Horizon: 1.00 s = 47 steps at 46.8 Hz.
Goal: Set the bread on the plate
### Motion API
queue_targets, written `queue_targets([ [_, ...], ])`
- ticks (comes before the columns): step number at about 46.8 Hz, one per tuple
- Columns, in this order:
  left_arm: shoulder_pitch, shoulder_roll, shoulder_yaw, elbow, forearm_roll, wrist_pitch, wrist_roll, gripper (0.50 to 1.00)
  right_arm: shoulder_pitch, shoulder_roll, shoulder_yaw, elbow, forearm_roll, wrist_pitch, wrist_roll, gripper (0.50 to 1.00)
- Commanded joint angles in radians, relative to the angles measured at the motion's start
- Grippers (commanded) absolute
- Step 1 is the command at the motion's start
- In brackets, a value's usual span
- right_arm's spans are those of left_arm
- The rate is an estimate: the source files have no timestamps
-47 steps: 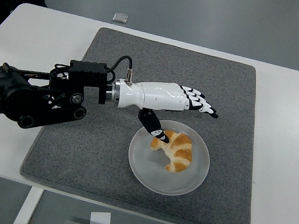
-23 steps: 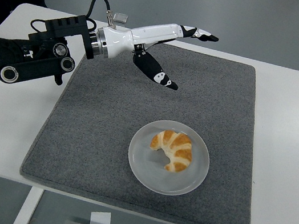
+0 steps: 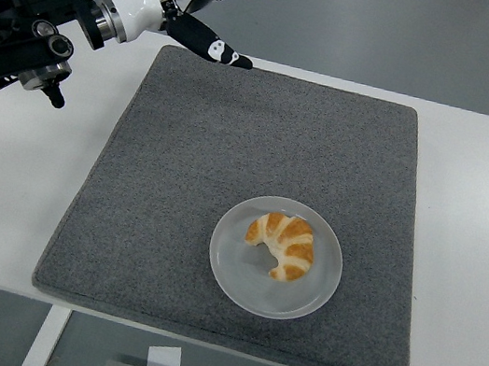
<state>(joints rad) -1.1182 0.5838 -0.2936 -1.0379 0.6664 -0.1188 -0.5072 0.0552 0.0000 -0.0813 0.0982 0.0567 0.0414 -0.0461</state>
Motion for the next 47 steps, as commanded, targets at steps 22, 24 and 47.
queue_targets([
  [22, 0.004, -0.005, 0.002, 0.274, -0.467, -0.315, 0.165, 1.0, 0.0, 0.0, 0.0, 0.0, 0.0, 0.0, 0.0, 0.954],
  [24, 0.006, -0.007, 0.002, 0.292, -0.523, -0.315, 0.202, 1.0, 0.0, 0.0, 0.0, 0.0, 0.0, 0.0, 0.0, 0.952],
  [47, 0.029, -0.025, 0.002, 0.414, -0.85, -0.303, 0.444, 1.0, -0.002, 0.0, -0.002, 0.011, 0.002, 0.009, 0.0, 0.952],
])
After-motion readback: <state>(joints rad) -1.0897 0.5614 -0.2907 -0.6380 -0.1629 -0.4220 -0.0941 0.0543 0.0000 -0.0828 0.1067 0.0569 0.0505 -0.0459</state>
